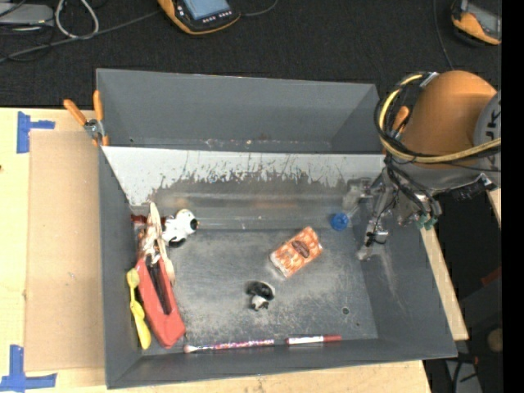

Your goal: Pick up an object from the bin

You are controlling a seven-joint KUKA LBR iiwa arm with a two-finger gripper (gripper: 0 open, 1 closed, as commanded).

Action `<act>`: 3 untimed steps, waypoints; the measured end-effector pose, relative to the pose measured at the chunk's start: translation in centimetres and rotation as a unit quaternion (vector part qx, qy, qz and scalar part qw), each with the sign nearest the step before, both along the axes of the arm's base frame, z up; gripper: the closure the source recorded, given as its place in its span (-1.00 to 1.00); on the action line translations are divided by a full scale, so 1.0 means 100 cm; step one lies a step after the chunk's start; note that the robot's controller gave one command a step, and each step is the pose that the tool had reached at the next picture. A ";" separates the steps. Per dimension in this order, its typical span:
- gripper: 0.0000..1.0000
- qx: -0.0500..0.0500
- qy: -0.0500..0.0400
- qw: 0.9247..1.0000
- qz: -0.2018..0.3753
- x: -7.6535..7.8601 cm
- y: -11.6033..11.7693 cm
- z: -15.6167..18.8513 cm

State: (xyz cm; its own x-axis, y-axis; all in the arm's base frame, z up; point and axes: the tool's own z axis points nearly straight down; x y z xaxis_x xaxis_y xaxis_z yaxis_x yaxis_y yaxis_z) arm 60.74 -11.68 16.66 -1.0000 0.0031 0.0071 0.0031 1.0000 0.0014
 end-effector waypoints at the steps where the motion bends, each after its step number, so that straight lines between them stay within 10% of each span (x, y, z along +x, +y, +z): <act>1: 1.00 0.000 -0.003 1.000 0.003 0.001 0.001 0.005; 3: 1.00 0.000 -0.003 1.000 -0.028 0.005 0.025 -0.014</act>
Offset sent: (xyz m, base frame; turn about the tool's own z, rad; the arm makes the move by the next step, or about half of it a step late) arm 0.0000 0.0000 0.0000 0.0000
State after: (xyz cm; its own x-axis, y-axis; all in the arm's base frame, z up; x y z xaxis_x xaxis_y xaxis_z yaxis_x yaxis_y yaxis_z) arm 61.24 -9.17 15.27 -0.9982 0.0600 0.0008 0.0600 0.9982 0.0017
